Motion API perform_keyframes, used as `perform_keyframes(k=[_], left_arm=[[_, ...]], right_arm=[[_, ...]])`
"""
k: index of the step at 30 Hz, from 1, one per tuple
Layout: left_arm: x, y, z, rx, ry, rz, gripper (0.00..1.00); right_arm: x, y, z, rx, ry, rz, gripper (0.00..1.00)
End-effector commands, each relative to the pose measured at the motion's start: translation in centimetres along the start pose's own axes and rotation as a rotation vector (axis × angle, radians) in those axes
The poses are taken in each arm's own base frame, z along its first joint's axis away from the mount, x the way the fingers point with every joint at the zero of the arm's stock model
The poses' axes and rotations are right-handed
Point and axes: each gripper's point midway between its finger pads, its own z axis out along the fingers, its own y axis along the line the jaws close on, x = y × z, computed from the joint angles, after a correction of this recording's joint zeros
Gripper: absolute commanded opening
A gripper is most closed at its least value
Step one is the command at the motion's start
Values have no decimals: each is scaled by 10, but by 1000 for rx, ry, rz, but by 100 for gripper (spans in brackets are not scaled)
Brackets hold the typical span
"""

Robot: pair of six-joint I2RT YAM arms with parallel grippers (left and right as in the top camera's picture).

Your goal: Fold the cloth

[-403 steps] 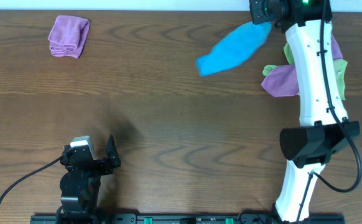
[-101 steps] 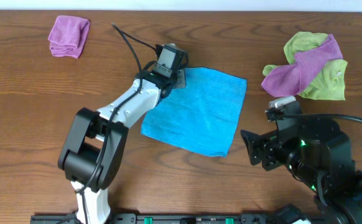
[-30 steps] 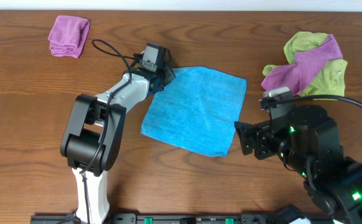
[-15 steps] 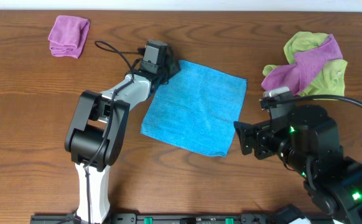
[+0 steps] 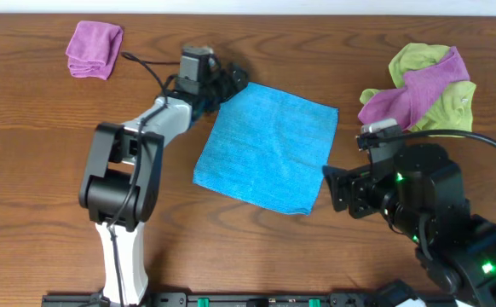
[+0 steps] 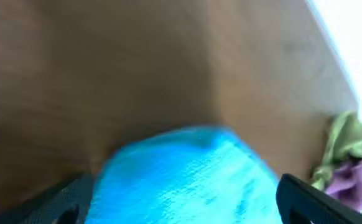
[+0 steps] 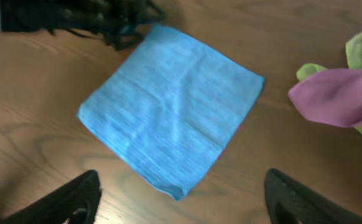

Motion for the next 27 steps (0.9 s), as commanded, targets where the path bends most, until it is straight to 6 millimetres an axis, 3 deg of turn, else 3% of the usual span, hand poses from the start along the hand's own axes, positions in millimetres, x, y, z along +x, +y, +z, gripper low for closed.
perform_keyframes(k=[1,3,4,5,9,12,15,16,17,22,27], left_arm=[[2,-15,-28,-14,28,227,96],[4,-14,-54,-144,5,342,96],[5,-14,-68,-206,-4,391,96],[7,-13,-82,-273,-11,428,96],[39,3,-121,-455,87,476,100],[68,22,-137,-568,206,509,84],[94,36,-140,-628,290,526,51],[100,40,-138,-640,298,532,22],[104,46,-134,-653,289,533,6],[117,87,-133,-769,270,437,6],[138,93,-124,-705,320,376,6]], right_arm=[[2,-13,14,70,46,17,58],[-1,-24,30,119,72,34,17],[-4,-29,37,138,77,45,4],[-6,-35,44,153,82,59,1],[-7,-65,68,199,133,110,1],[-1,-77,86,113,190,133,1],[17,-87,115,13,257,203,1],[25,-84,127,-36,279,219,2],[34,-76,140,-100,305,235,1],[75,-46,179,-207,438,238,2],[97,-17,206,-273,509,182,1]])
